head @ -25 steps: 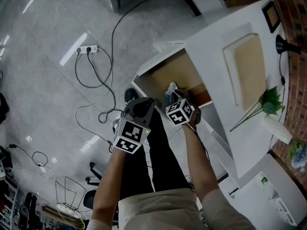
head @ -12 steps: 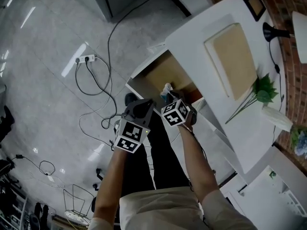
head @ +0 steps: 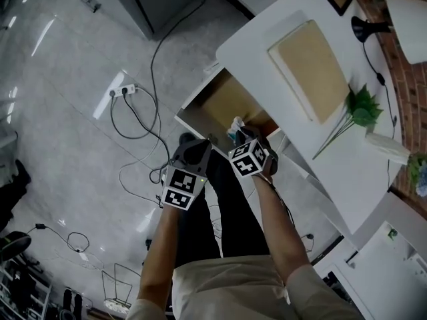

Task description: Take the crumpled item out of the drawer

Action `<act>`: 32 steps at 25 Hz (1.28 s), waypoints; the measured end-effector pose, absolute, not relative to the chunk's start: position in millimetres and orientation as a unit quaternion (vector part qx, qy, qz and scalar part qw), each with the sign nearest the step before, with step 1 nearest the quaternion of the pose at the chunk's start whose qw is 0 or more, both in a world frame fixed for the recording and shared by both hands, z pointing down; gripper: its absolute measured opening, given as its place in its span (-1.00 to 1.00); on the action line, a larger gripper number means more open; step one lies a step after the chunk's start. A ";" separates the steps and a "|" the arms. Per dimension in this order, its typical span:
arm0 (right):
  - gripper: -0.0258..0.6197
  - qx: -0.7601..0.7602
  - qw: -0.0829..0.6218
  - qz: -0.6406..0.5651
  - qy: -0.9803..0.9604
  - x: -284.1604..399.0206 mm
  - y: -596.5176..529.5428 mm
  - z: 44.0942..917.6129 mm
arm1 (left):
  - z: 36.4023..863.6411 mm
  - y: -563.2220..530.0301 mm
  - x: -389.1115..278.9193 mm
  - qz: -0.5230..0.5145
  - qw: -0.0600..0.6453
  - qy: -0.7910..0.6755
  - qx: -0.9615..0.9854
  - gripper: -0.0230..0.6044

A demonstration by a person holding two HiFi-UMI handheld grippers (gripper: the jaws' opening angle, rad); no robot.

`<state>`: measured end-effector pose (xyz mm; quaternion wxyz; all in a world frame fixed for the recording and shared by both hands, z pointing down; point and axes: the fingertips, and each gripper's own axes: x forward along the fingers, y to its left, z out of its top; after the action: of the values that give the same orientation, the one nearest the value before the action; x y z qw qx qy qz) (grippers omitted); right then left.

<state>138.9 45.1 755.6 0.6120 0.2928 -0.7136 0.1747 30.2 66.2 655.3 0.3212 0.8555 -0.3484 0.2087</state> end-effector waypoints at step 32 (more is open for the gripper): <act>-0.74 0.337 0.528 0.188 -0.757 115.7 62.3 625.8 | 571.4 66.5 9.7 0.240 0.276 -0.353 0.861 -0.87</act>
<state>115.7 62.3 625.8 0.5277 0.3371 -0.7566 0.1882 9.7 66.5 571.4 0.2757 0.8613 -0.3528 0.2402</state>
